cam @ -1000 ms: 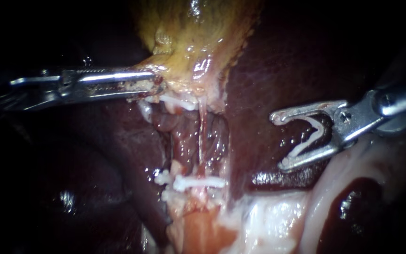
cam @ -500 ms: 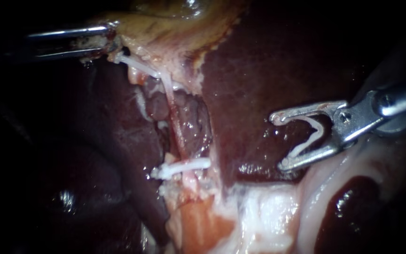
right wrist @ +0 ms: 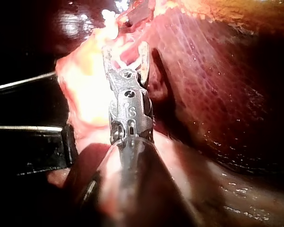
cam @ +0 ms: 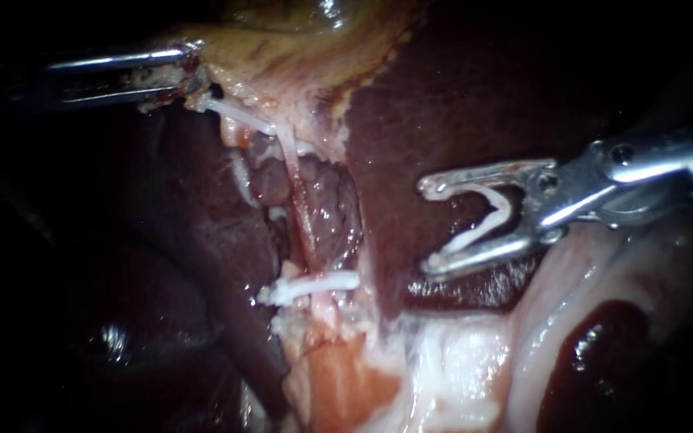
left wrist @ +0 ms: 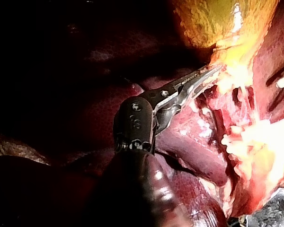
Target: Clipping second clip right tube
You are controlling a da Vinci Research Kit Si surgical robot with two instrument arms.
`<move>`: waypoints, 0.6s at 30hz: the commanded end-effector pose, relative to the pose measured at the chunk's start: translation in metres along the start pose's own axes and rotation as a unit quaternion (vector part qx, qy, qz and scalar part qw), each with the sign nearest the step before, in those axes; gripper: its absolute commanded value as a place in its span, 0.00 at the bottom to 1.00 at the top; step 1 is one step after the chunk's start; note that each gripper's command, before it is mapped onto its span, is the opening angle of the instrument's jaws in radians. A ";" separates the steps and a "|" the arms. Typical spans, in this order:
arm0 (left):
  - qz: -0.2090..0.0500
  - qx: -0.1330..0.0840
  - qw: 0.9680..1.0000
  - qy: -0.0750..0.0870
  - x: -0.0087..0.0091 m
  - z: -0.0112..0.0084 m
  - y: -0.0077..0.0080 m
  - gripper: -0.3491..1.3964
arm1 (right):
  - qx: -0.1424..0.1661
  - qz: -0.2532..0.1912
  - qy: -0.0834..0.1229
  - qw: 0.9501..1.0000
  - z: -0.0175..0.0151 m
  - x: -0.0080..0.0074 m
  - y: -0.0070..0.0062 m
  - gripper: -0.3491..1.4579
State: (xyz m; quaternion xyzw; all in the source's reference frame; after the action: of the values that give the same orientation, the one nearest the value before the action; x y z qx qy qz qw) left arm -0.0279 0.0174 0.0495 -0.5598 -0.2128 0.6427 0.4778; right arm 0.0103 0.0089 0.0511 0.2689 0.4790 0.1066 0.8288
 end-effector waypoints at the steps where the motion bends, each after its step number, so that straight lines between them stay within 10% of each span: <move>1: 0.000 0.000 1.000 0.000 0.0000 0.0000 0.0000 0.00 | -0.001 0.008 -0.001 1.000 0.0006 0.0000 0.0000 0.46; 18: 0.000 0.001 1.000 0.001 -0.0001 0.0002 0.0001 0.00 | 0.040 0.106 0.026 0.993 0.0110 -0.0008 0.0004 0.47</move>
State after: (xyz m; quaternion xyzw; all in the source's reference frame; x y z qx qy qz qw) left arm -0.0282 0.0172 0.0495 -0.5597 -0.2114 0.6428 0.4784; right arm 0.0197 0.0050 0.0565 0.3611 0.4773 0.1853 0.7793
